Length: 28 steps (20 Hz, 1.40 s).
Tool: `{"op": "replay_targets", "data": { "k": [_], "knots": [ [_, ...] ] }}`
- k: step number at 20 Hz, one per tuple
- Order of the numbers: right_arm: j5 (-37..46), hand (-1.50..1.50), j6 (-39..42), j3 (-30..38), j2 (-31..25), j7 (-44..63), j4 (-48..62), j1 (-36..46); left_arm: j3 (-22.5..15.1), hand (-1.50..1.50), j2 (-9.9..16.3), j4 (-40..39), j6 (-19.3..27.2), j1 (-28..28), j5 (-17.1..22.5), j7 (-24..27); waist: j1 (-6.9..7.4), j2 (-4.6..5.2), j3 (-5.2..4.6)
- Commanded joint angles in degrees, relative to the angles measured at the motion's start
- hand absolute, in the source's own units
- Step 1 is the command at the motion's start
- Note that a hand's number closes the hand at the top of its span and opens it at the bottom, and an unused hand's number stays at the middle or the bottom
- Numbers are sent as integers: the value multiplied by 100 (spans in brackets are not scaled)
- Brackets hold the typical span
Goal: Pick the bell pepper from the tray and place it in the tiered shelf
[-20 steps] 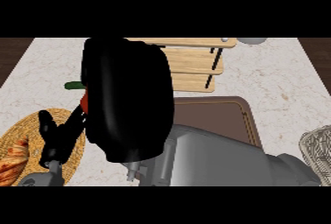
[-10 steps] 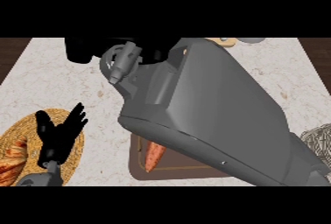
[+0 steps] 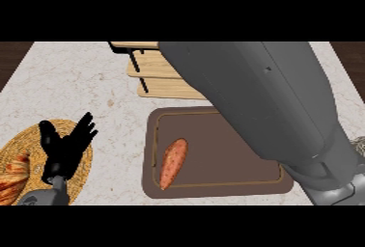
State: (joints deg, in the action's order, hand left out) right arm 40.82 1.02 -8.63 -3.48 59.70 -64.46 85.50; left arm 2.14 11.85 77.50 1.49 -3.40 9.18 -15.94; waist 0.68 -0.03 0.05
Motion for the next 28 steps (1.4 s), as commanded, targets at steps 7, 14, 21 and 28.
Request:
{"op": "replay_targets", "data": {
  "k": [7, 14, 21, 28],
  "knots": [
    [186, 150, -143, 242, -145, -1047, 1493, 2, -191, 0, -144, 36, 18, 172, -234, 79, 53, 33, -11],
    [377, 150, -571, 512, -184, -1547, 2351, 310, 102, 0, -28, -202, -79, -145, -43, -97, 48, 39, -12],
    [441, 150, -1183, 694, -142, -2385, 2924, 270, 212, 0, 73, -443, -296, -217, -13, 93, 60, 54, -13],
    [432, 150, -1108, 799, -45, -2398, 2978, 309, 85, 0, -161, -43, -36, 28, -160, -24, 42, 19, -9]
  ]
}}
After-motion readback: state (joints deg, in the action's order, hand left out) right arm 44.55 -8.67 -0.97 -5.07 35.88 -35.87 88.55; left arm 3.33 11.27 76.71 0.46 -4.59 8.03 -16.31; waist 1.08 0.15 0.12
